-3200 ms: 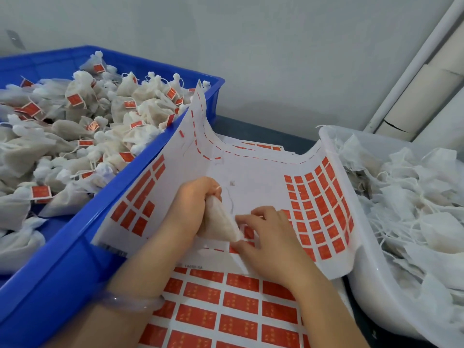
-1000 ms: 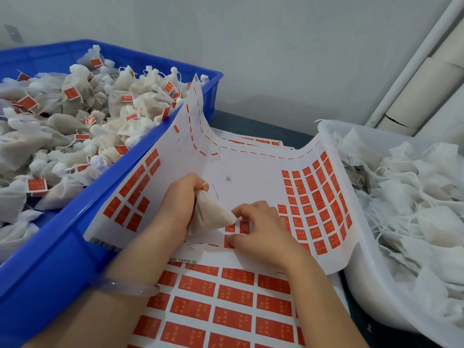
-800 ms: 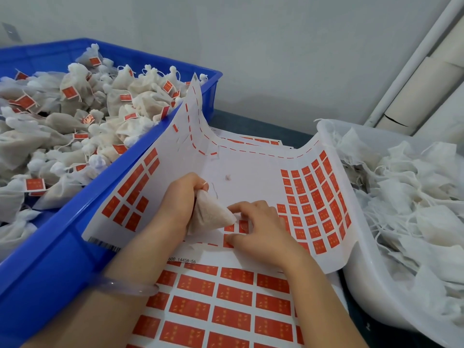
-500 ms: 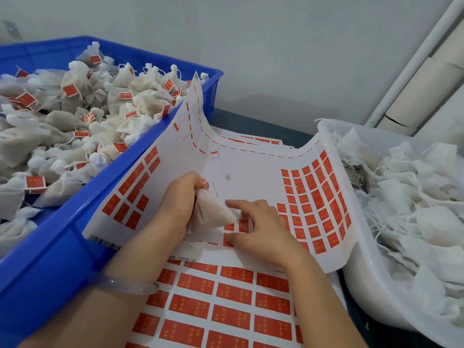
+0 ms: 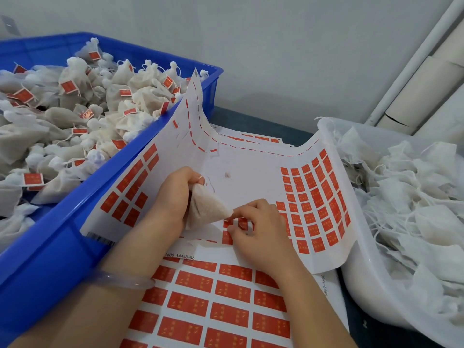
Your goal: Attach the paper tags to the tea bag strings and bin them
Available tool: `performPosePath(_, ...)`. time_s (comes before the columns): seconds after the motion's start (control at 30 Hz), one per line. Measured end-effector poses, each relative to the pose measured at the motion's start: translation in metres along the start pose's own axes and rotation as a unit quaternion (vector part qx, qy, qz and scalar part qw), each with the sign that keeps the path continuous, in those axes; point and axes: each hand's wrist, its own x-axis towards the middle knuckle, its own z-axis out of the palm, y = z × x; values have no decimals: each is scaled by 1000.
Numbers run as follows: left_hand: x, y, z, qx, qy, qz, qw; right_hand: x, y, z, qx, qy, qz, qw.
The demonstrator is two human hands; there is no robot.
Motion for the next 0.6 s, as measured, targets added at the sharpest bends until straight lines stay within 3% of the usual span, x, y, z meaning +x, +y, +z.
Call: performPosePath(0.6, 5, -3, -2, 2, 5, 9, 1000, -6, 1, -8, 96, 42, -23, 994)
